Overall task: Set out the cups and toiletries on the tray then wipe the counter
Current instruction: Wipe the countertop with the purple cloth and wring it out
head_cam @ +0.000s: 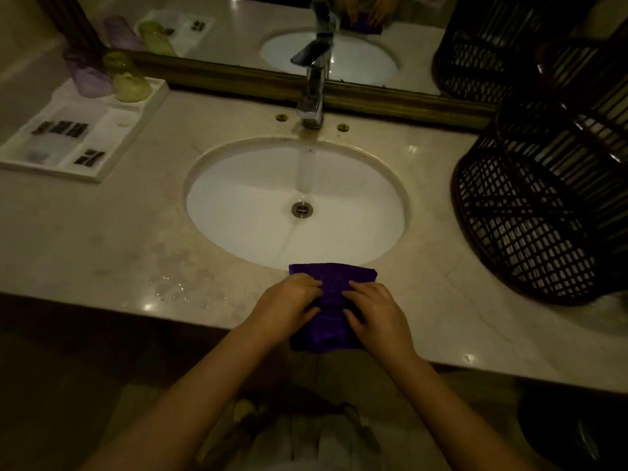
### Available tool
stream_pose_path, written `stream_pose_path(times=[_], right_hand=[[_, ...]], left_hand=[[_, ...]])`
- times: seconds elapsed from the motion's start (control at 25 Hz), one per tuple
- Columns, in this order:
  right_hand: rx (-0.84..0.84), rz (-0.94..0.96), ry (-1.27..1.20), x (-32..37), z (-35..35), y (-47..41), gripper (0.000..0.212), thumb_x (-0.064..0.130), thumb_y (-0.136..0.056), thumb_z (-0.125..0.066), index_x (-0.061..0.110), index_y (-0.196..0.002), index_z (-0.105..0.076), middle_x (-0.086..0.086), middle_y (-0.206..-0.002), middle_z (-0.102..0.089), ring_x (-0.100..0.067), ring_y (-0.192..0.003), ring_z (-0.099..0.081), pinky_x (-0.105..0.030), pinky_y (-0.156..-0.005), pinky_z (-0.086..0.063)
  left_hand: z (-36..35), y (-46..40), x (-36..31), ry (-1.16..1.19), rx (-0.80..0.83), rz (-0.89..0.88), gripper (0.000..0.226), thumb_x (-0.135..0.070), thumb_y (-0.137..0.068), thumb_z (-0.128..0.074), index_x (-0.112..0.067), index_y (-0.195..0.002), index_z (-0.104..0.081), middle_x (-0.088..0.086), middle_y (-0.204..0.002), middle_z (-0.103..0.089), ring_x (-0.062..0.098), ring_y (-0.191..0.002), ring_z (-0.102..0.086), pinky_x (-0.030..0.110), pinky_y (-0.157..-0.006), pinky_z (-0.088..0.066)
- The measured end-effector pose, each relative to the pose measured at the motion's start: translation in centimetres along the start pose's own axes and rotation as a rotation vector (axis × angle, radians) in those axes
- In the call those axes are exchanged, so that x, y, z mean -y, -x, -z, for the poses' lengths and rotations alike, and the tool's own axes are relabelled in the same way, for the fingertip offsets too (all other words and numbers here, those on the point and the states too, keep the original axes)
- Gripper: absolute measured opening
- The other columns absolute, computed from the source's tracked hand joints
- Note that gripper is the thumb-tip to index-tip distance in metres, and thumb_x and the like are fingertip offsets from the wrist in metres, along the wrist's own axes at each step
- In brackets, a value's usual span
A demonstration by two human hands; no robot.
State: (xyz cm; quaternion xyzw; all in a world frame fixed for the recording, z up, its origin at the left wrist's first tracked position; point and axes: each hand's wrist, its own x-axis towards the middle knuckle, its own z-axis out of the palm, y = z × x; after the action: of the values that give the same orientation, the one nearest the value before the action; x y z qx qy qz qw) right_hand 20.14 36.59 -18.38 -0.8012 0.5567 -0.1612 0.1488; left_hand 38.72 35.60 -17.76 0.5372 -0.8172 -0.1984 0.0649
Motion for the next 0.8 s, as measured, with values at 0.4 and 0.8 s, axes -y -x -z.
stream_pose_path(times=[0.4, 0.8], right_hand=[[-0.134, -0.057, 0.260, 1.8, 0.2, 0.6, 0.047, 0.039, -0.090, -0.042, 0.019, -0.132, -0.048, -0.007, -0.143, -0.046, -0.027, -0.136, -0.034, -0.051, -0.110, -0.019], [0.207, 0.046, 0.395, 2.5, -2.9, -2.0, 0.071, 0.071, -0.081, -0.011, 0.039, -0.144, -0.013, 0.000, -0.157, -0.012, -0.025, -0.144, 0.001, -0.062, -0.108, 0.009]], left_hand=[[0.2, 3.9, 2.5, -0.164, 0.011, -0.059, 0.063, -0.055, -0.091, -0.020, -0.035, -0.143, 0.008, -0.007, -0.157, 0.006, 0.008, -0.142, 0.014, 0.039, -0.114, 0.011], [5.7, 9.4, 12.8, -0.159, -0.247, 0.318, 0.062, -0.060, -0.088, -0.008, -0.035, -0.143, 0.006, -0.004, -0.154, 0.017, 0.013, -0.142, 0.018, 0.050, -0.114, 0.011]])
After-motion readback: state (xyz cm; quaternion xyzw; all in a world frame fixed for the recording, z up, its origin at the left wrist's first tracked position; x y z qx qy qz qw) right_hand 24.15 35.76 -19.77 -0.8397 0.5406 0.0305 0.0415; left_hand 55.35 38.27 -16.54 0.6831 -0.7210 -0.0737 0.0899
